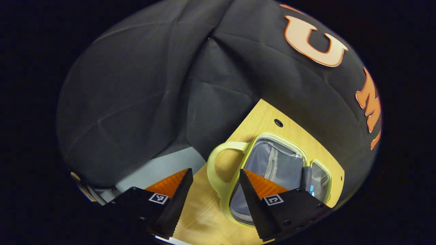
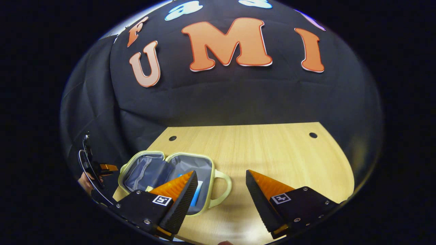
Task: First open the suitcase, pack the skin care products into it, and then close the suitcase.
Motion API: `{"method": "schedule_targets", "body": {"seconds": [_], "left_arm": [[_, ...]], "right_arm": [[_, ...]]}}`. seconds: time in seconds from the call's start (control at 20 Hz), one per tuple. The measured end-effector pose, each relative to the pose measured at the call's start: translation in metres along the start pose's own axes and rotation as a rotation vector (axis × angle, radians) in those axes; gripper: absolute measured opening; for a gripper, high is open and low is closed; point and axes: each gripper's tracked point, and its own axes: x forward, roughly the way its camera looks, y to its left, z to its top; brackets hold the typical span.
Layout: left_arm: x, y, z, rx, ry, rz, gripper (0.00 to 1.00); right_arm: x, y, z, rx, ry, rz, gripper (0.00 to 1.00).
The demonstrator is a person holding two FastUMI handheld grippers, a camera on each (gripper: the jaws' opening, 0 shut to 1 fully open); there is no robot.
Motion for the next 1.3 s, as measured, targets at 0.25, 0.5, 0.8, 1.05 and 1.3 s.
{"method": "schedule_targets", "body": {"seconds": [0.25, 0.5, 0.8, 1.05, 1.3], "left_arm": [[0.052, 0.001, -0.017, -0.118, 0.123, -0.045, 0.62], [0.049, 0.004, -0.025, -0.362, 0.209, -0.092, 0.15], [0.031, -0.015, 0.008, -0.162, 0.066, -0.153, 0.11], [-0.026, -0.055, 0.048, 0.072, -0.059, -0.190, 0.10], [-0.081, -0.101, 0.073, 0.212, -0.176, -0.201, 0.10]], "right_arm": [[-0.021, -0.033, 0.017, -0.008, -0.034, -0.041, 0.91], [-0.034, -0.064, 0.029, -0.001, -0.057, -0.057, 0.91], [-0.039, -0.086, 0.033, -0.006, -0.070, -0.065, 0.91], [-0.037, -0.085, 0.052, -0.038, -0.138, -0.063, 0.91], [-0.042, -0.084, 0.070, -0.124, -0.204, -0.062, 0.91]]}}
